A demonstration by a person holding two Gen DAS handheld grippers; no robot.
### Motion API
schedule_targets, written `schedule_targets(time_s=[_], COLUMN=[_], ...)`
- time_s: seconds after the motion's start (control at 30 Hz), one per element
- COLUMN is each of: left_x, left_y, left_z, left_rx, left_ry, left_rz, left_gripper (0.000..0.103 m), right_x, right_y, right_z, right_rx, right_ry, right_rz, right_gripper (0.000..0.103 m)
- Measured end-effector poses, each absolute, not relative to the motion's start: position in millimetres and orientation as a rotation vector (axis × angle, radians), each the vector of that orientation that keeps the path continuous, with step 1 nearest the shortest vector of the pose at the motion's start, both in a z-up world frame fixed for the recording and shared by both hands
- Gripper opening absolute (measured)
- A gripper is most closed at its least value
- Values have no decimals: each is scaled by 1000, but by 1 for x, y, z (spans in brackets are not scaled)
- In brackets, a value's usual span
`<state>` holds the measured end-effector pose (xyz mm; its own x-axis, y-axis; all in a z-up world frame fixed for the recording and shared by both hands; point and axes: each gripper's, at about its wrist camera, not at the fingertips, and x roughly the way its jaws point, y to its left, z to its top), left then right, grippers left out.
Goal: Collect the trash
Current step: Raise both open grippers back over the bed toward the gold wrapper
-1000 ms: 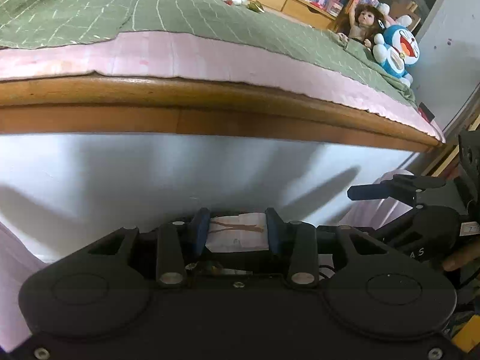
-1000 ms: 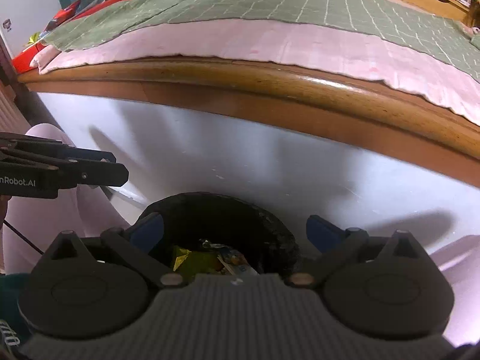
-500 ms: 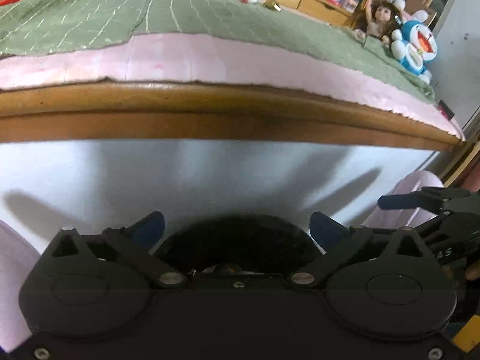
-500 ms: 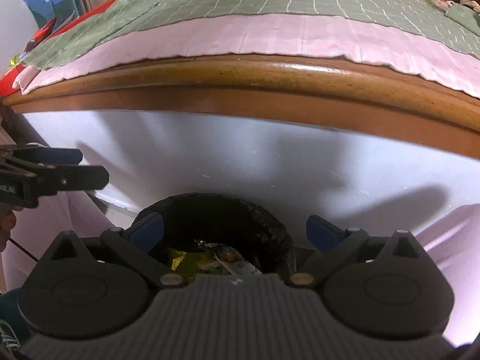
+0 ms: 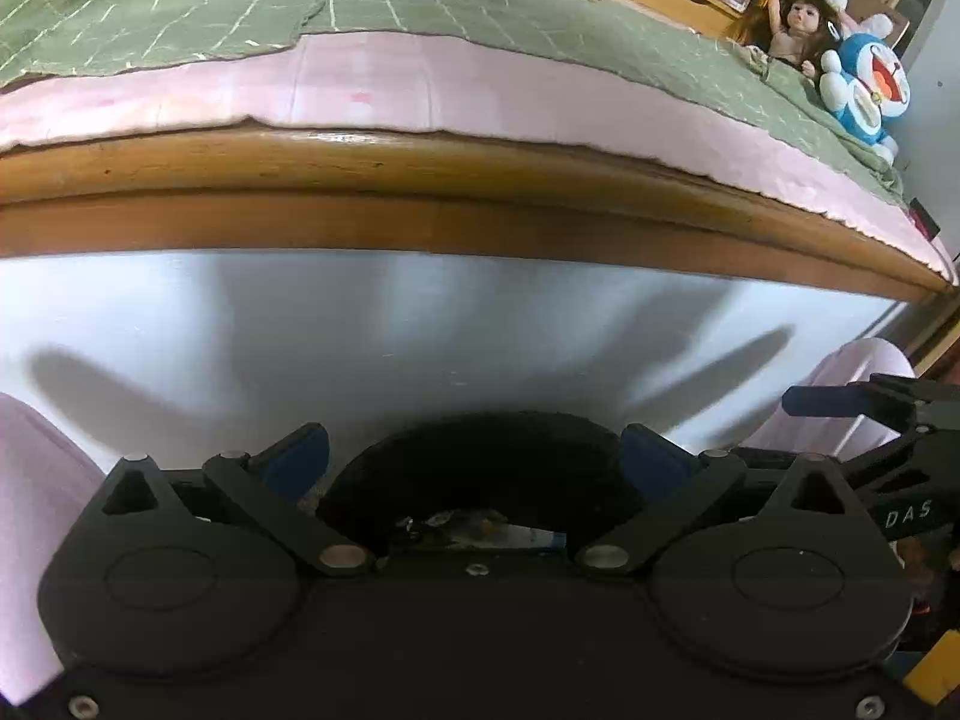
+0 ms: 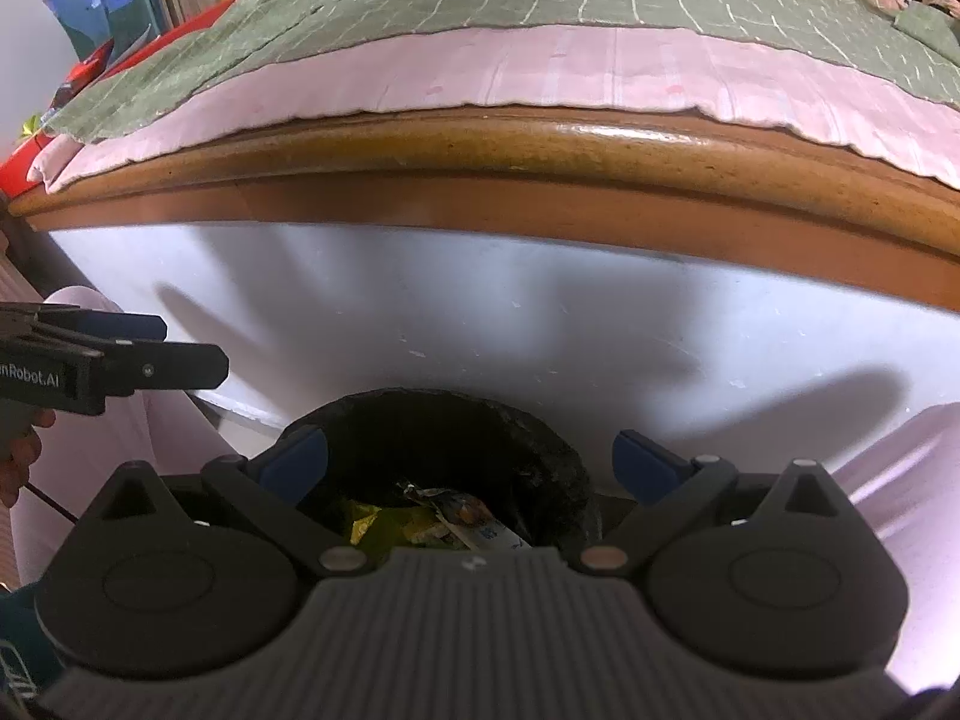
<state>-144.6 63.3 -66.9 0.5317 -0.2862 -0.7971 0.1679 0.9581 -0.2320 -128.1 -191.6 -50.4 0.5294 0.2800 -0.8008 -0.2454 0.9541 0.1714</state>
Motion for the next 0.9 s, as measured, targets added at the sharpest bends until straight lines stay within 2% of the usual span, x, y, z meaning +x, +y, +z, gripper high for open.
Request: schedule_targets(time_s=[0.3, 0.53, 0.9], left_x=[-138, -139, -125], left_y=[56, 42, 50], left_z=[-66, -36, 4], left_rx=[-102, 20, -65], left_ry=[1012, 918, 841], left_rz=[-283, -347, -369], left_gripper=[103, 103, 103], right_x=[-125, -125, -108], right_y=[-189, -194, -195], right_z=[-46, -21, 24], right_rx=[18, 12, 32], right_ry=[953, 875, 719], right_rz=[310, 302, 321], right_gripper=[103, 103, 103])
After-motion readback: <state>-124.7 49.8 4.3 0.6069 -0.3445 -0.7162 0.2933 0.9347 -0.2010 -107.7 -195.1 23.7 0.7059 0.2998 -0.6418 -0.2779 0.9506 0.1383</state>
